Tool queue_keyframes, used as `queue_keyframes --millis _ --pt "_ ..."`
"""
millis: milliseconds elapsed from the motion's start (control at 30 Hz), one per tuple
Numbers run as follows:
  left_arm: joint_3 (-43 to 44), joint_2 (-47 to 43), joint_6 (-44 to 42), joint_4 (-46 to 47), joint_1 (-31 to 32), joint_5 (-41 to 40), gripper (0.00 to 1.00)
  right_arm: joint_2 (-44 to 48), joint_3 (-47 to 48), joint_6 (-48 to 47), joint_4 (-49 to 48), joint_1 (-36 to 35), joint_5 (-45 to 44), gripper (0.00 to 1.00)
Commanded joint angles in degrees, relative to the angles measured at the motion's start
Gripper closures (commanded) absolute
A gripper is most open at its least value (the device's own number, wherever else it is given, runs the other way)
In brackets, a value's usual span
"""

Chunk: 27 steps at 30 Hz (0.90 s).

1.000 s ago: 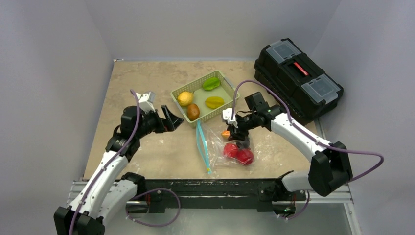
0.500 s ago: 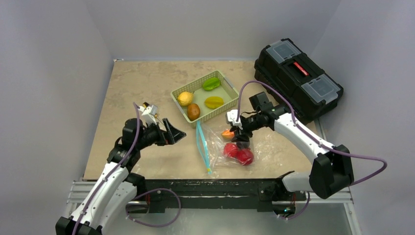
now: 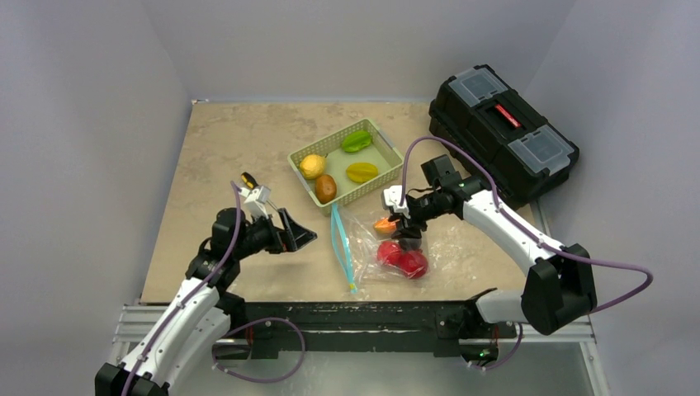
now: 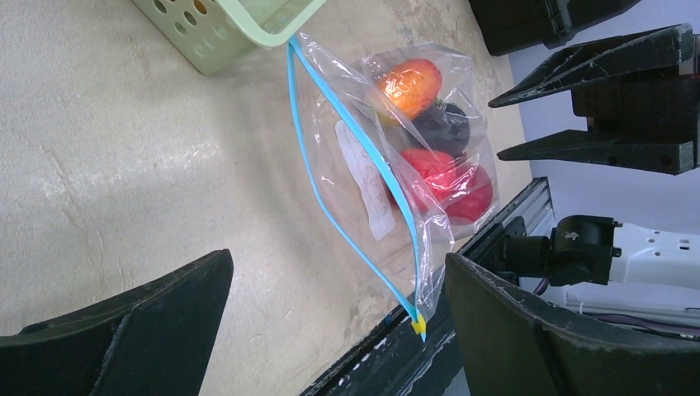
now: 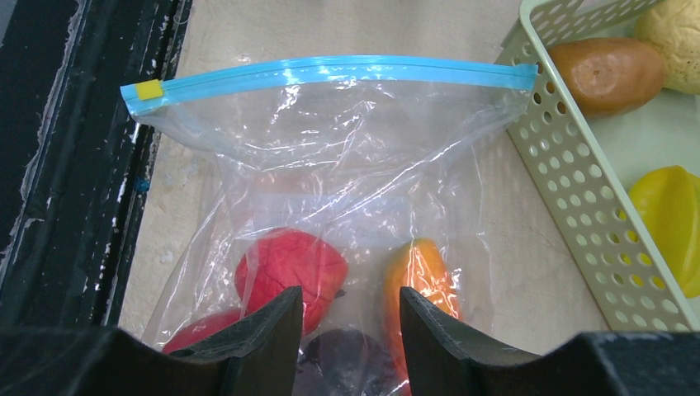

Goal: Open the zip-top bag and remove the fake food
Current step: Pick up the fake fruit from the zipper food storage bag.

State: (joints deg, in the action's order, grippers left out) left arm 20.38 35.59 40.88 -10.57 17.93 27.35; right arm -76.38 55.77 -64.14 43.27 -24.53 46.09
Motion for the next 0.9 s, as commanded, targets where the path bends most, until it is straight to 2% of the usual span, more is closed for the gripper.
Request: queue_keyframes --millis 0,600,867 --pt "-1.3 -1.3 0.9 3.8 0.3 1.6 0.0 0.5 0.1 -1.5 0.7 0.4 1.7 0.54" --pt "-4.8 -5.6 3.3 5.5 0.3 3.1 0.0 0.7 -0.6 -2.8 0.8 0.4 1.7 0.54" --pt "-5.1 -6.0 3.1 4.7 3.2 0.7 0.0 0.6 -0.8 -3.4 0.8 0.4 1.8 0.54"
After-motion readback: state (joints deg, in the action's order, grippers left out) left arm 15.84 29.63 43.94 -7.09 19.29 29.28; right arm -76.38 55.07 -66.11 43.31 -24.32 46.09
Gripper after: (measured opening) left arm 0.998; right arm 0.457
